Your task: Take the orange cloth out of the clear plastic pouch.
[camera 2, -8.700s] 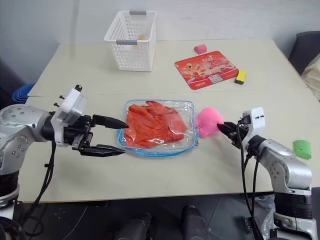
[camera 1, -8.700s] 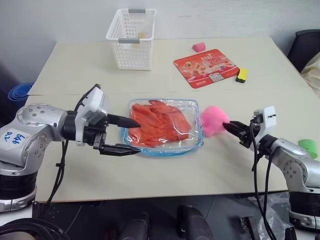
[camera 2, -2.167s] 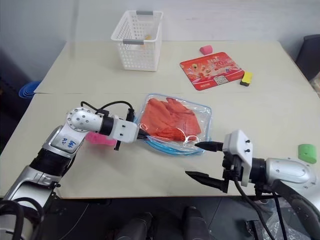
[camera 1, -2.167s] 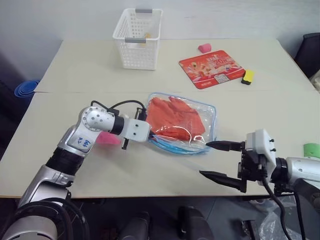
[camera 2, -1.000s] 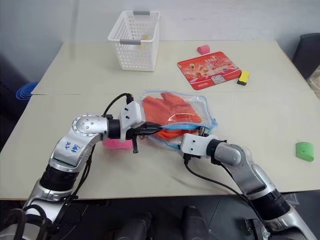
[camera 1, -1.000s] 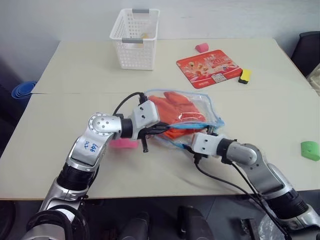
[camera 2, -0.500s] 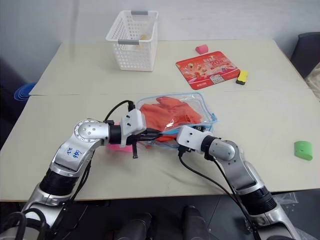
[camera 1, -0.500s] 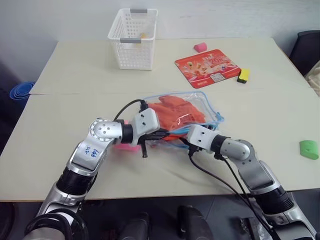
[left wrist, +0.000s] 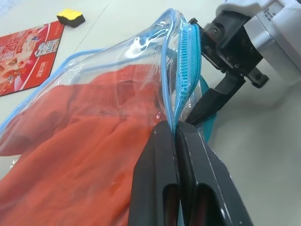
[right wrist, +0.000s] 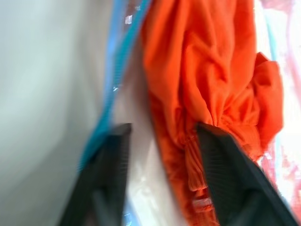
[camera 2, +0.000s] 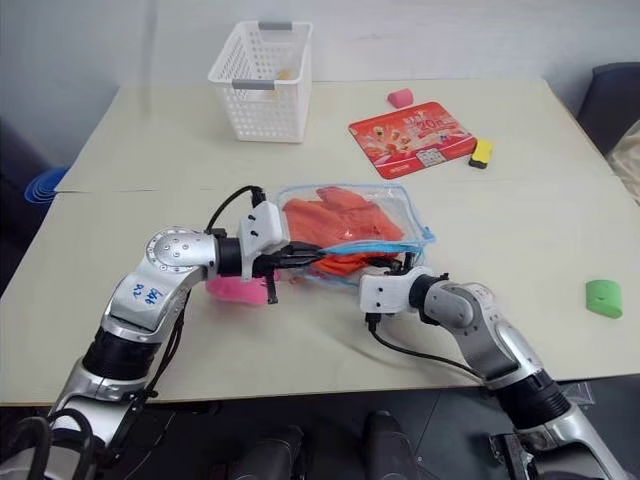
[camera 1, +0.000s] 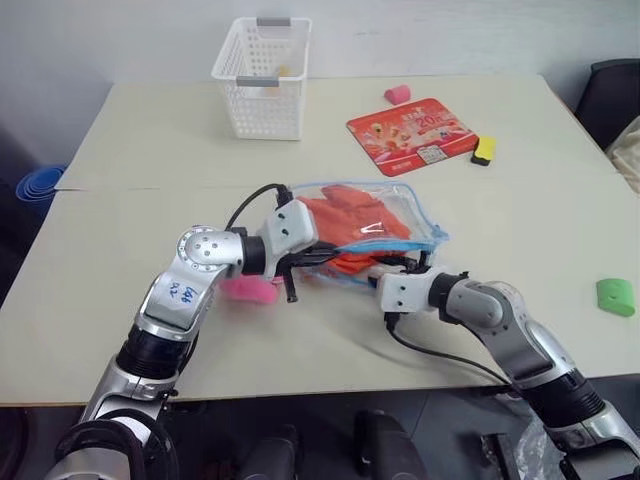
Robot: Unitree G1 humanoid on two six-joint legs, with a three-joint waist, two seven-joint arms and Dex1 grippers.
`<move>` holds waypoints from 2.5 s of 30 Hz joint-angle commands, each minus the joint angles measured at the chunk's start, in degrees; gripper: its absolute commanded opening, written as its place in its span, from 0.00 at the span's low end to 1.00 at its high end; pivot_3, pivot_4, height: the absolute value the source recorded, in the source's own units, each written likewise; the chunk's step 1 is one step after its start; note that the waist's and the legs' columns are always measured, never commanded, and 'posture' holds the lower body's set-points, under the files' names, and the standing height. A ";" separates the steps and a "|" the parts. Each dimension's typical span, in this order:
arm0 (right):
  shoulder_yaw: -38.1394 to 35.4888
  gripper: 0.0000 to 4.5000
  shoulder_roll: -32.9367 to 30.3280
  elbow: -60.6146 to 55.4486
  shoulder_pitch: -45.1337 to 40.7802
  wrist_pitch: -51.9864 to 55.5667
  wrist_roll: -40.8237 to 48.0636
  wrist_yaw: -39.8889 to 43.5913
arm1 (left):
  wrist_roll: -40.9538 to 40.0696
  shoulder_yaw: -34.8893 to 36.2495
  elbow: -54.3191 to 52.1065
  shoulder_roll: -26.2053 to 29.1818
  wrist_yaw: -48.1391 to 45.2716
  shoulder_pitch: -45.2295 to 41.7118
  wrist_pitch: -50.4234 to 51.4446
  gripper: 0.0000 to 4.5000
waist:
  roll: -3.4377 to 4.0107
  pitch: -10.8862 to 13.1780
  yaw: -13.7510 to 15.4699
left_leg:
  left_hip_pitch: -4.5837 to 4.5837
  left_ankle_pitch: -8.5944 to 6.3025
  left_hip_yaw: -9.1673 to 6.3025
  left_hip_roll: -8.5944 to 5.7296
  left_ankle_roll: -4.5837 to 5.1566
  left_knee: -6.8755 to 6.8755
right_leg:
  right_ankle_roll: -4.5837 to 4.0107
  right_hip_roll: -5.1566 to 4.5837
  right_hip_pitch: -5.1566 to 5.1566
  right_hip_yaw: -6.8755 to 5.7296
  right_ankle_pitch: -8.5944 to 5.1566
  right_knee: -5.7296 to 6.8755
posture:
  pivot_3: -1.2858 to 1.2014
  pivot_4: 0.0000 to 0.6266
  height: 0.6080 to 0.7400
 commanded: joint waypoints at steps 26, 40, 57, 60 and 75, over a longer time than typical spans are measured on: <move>-3.79 0.74 -1.06 -4.34 4.77 -5.48 -7.42 -4.79 | -1.76 2.23 1.68 -0.47 1.17 -3.98 -1.34 0.00 | 0.00 0.00 -0.07 | 0.08 0.00 -0.03 -0.03 -0.01 -0.01 | 0.00 0.06 -0.02 0.09 0.00 0.00 | 0.52 0.24 1.00; 1.79 0.74 -2.73 2.62 -2.73 -13.47 -16.25 -6.05 | -2.14 1.81 -0.18 -1.23 1.42 -3.64 -0.26 0.00 | 0.00 0.00 0.02 | 0.05 0.00 -0.04 -0.08 -0.01 -0.02 | 0.00 0.05 -0.04 0.15 0.00 -0.02 | 0.52 0.24 1.00; 6.75 0.60 8.46 26.20 -15.16 -12.14 -19.27 -12.20 | -2.98 1.28 -3.58 -2.72 1.91 -2.85 3.20 0.00 | 0.01 -0.04 -1.06 | 0.13 0.02 -0.04 -0.04 -0.07 0.00 | 0.00 0.08 -0.02 0.16 0.00 0.03 | 0.52 0.24 1.00; 7.12 0.38 7.82 25.32 -14.35 -12.78 -18.45 -11.23 | -3.05 1.71 -3.33 -2.84 2.43 -2.92 3.58 0.00 | 0.01 -0.04 -1.09 | 0.13 0.02 -0.05 -0.04 -0.07 0.00 | 0.00 0.08 -0.02 0.15 0.00 0.03 | 0.52 0.24 1.00; 7.17 0.00 -0.11 10.69 -8.52 -17.89 -20.62 -8.88 | 0.50 0.30 2.31 -4.79 7.65 -4.80 2.18 0.00 | -0.03 -0.09 -0.57 | 0.10 0.02 -0.12 -0.09 -0.07 -0.01 | 0.00 0.06 0.01 0.11 0.00 0.01 | 0.52 0.24 1.00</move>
